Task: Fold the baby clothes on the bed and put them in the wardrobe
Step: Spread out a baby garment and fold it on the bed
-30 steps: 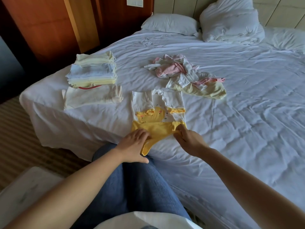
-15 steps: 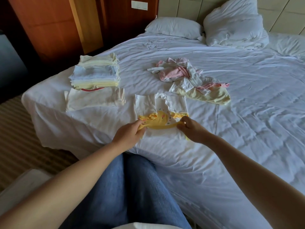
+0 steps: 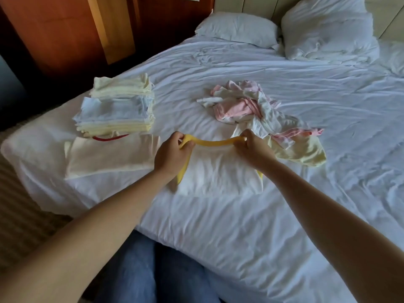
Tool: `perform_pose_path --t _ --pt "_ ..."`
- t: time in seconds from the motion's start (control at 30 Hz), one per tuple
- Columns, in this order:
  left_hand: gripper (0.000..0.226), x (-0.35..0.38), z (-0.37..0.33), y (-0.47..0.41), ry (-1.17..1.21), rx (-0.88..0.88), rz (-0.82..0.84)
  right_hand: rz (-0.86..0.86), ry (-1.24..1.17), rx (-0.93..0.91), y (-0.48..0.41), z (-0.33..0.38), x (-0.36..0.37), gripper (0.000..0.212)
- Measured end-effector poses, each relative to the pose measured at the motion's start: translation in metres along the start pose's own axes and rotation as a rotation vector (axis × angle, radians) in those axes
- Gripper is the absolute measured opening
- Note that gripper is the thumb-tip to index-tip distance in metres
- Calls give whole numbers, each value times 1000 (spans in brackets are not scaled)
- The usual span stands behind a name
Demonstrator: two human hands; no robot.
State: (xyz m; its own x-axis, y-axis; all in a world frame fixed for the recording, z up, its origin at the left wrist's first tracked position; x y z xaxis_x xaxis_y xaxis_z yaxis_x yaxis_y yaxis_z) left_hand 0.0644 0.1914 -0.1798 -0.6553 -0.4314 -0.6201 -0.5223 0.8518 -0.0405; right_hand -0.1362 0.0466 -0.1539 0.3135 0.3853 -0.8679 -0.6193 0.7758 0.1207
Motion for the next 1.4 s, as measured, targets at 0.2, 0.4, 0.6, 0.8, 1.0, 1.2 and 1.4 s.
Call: perform_pose_path --t 0.2,0.4,0.6,0.8,1.0,1.2,1.4 --pt "27 32 32 -55 -216 -21 10 44 251 -24 -60 -19 36 22" --pt "28 59 47 -63 -450 192 -36 -49 351 -85 -75 -46 69 30" --pt "36 47 30 -65 -495 257 -66 -178 300 -143 -69 -41 55 32" --pt "51 89 1 -39 -509 302 281 -59 163 -285 -35 -10 65 49" --pt "89 109 46 -3 -711 161 304 167 239 -14 -7 -61 110 85" --pt "83 110 47 0 -717 173 222 95 226 -9 -3 -65 112 74" --pt "79 104 48 -1 -618 156 263 138 113 34 -7 -68 112 70"
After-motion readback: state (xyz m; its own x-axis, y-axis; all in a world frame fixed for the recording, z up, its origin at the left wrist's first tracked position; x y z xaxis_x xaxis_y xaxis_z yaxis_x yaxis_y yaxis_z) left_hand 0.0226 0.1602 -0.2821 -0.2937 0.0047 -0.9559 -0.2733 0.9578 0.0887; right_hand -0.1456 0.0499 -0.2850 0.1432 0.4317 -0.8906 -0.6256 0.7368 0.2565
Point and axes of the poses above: each hand's wrist, its own y-axis away from the middle knuckle, its own x-axis out of the palm, z = x × y, the point moved 9 cm from there along -y, towards the middle knuckle, and after that the axes turned 13 degrees about z, right-handed, at the moved point
